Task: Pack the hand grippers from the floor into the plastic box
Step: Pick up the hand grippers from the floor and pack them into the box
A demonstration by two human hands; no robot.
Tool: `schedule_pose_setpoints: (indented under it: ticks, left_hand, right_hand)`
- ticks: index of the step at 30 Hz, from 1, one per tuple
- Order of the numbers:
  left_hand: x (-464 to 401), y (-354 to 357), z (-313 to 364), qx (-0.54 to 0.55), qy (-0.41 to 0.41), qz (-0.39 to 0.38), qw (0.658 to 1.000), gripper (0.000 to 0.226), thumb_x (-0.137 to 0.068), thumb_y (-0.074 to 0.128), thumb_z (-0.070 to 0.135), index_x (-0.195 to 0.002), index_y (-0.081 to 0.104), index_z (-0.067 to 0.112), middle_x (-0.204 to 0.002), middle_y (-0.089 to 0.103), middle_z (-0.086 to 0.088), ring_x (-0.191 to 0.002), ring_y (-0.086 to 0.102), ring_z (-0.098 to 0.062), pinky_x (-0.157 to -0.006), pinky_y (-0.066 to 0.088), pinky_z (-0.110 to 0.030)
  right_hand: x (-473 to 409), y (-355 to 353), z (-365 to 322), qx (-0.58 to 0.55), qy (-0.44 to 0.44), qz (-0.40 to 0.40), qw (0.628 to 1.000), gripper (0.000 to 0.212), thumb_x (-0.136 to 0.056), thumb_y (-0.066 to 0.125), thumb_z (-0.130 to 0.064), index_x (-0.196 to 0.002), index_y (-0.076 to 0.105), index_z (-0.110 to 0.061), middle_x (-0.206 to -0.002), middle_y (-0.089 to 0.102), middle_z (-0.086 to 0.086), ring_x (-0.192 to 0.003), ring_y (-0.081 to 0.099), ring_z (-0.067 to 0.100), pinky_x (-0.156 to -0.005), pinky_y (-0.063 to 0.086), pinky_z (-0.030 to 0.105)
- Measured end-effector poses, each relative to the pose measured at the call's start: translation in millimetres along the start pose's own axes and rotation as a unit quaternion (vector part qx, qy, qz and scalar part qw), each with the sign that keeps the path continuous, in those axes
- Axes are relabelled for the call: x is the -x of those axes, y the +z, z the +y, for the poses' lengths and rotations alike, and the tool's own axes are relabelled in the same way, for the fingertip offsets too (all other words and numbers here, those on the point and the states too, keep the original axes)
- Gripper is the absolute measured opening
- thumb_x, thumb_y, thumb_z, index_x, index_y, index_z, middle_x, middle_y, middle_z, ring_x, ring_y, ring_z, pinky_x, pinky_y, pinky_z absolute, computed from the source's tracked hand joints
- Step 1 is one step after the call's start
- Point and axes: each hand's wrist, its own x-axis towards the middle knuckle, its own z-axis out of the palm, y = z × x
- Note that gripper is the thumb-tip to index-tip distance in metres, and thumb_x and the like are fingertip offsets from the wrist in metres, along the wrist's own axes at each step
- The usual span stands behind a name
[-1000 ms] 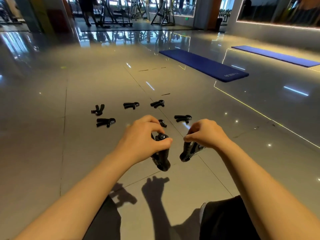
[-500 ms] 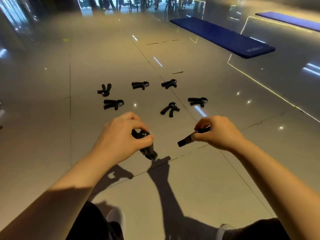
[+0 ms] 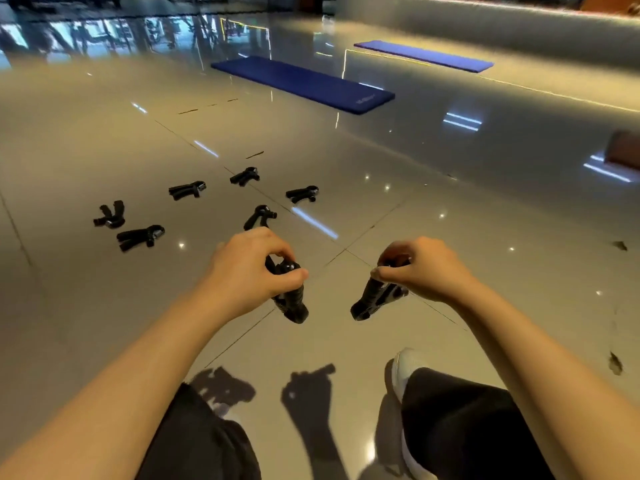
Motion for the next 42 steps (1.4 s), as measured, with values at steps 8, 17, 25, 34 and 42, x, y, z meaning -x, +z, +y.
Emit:
schedule_pose_setpoints:
  ticks: [8,17,25,34,42]
  left_hand:
    - [51,13,65,0.034,0.149,-0.028,0.988,0.036,-0.076,0.068,0.048,-0.102,0.065,0.023,-0.104,0.052,0.011,-0.094,0.046,-0.005,-0.071,0.033,-0.018]
    - [65,45,146,0.099,0.257,-0.017,0.961,0.046,-0.068,0.058,0.059,-0.097,0.065,0.024,-0.093,0.053,0.015,-0.086,0.052,-0.007,-0.078,0.046,-0.029]
    - [88,92,216,0.115,0.319,-0.071,0.938,0.041,-0.072,0.065,0.055,-0.098,0.066,0.023,-0.098,0.054,0.014,-0.086,0.050,-0.008,-0.073,0.032,-0.024]
    - [133,95,238,0.177,0.336,-0.117,0.918,0.034,-0.071,0.067,0.054,-0.094,0.061,0.031,-0.099,0.055,0.015,-0.093,0.054,-0.010,-0.078,0.048,-0.026]
    - [162,102,281,0.201,0.406,-0.116,0.884,0.039,-0.072,0.072,0.047,-0.103,0.062,0.026,-0.105,0.047,0.014,-0.095,0.047,-0.008,-0.080,0.042,-0.028]
  right_hand:
    - [134,-14,-17,-0.032,0.062,0.128,0.989,0.030,-0.080,0.068,-0.039,-0.106,0.066,-0.026,-0.100,0.065,-0.008,-0.092,0.059,0.014,-0.078,0.054,0.034]
    - [234,5,43,-0.183,0.215,0.156,0.946,0.030,-0.082,0.068,-0.027,-0.110,0.061,-0.030,-0.102,0.062,-0.006,-0.089,0.059,0.010,-0.066,0.051,0.021]
    - [327,11,82,-0.060,0.310,0.092,0.945,0.019,-0.077,0.068,-0.035,-0.094,0.069,-0.029,-0.090,0.064,-0.008,-0.084,0.058,0.012,-0.073,0.051,0.028]
    - [364,-7,85,-0.176,0.323,0.189,0.911,0.019,-0.079,0.071,-0.028,-0.096,0.069,-0.020,-0.095,0.067,-0.005,-0.091,0.061,0.011,-0.081,0.053,0.030]
    - [417,2,45,-0.164,0.354,0.256,0.884,0.015,-0.080,0.071,-0.028,-0.094,0.069,-0.023,-0.092,0.067,-0.009,-0.087,0.062,0.009,-0.078,0.055,0.029]
